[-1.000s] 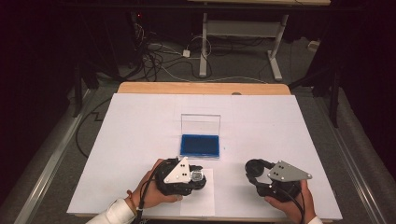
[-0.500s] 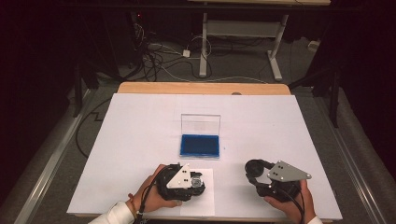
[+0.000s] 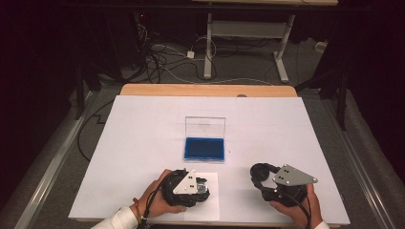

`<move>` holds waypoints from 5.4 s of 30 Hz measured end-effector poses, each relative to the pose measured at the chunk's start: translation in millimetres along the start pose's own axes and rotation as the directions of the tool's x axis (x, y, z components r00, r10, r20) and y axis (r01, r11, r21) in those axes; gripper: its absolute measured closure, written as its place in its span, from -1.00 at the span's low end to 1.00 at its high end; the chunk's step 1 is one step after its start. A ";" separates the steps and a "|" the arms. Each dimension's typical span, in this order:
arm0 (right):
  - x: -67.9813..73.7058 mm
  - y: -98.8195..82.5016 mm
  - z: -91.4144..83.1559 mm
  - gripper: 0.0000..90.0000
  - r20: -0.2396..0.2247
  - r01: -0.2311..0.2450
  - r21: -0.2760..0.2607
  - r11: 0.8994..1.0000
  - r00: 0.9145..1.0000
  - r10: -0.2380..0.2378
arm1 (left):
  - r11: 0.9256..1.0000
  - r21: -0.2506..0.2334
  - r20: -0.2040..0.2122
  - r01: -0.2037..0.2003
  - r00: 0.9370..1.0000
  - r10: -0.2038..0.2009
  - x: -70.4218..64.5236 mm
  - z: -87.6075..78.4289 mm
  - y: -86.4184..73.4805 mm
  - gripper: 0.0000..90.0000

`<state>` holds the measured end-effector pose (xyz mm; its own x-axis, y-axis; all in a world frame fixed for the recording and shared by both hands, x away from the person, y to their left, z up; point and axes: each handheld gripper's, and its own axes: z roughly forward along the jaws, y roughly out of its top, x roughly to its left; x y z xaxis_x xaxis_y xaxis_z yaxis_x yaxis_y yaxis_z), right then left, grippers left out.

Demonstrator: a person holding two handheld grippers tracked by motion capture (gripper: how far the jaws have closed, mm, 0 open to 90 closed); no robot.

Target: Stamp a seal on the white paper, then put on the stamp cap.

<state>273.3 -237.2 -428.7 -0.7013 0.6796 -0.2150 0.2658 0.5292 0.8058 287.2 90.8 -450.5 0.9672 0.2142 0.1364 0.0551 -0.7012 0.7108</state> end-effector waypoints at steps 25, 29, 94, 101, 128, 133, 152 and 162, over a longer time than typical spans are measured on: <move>2.3 0.4 1.8 -0.14 -0.004 0.009 0.011 1.000 1.000 -0.009 | 0.999 0.006 0.027 0.040 0.999 -0.040 6.1 2.0 -3.6 0.21; 2.2 0.3 2.1 -0.14 -0.003 0.010 0.013 1.000 1.000 -0.010 | 0.999 0.010 0.024 0.045 0.999 -0.045 5.8 2.8 -2.6 0.21; -1.8 0.2 2.0 -0.14 0.002 0.012 0.009 1.000 1.000 -0.012 | 0.999 0.004 0.001 0.047 0.999 -0.047 -0.3 -5.6 5.2 0.21; -0.5 0.9 -0.7 -0.14 0.006 0.016 0.002 1.000 1.000 -0.016 | 0.998 -0.023 -0.025 0.060 0.998 -0.060 4.1 -15.5 6.1 0.20; 0.0 1.2 -0.6 -0.14 -0.002 0.014 0.000 1.000 1.000 -0.014 | 0.988 -0.123 -0.097 0.096 0.989 -0.109 22.7 -51.1 6.8 0.21; -0.1 1.0 -0.5 -0.14 -0.003 0.014 -0.001 1.000 1.000 -0.014 | 0.986 -0.133 -0.114 0.101 0.987 -0.116 26.2 -57.0 5.9 0.21; 2.2 1.7 1.9 -0.14 -0.013 0.021 0.004 1.000 1.000 -0.021 | 0.979 -0.160 -0.146 0.125 0.978 -0.149 34.6 -69.8 1.5 0.21; 5.3 2.9 6.0 -0.14 -0.033 0.017 0.010 1.000 0.999 -0.017 | 0.979 -0.160 -0.156 0.127 0.976 -0.152 36.7 -73.3 0.5 0.21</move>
<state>274.4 -229.1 -430.8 -0.7272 0.6534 -0.2104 0.2603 0.5461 0.7963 304.6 148.2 -394.6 0.8968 0.4220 0.1329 0.1369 -0.5503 0.8237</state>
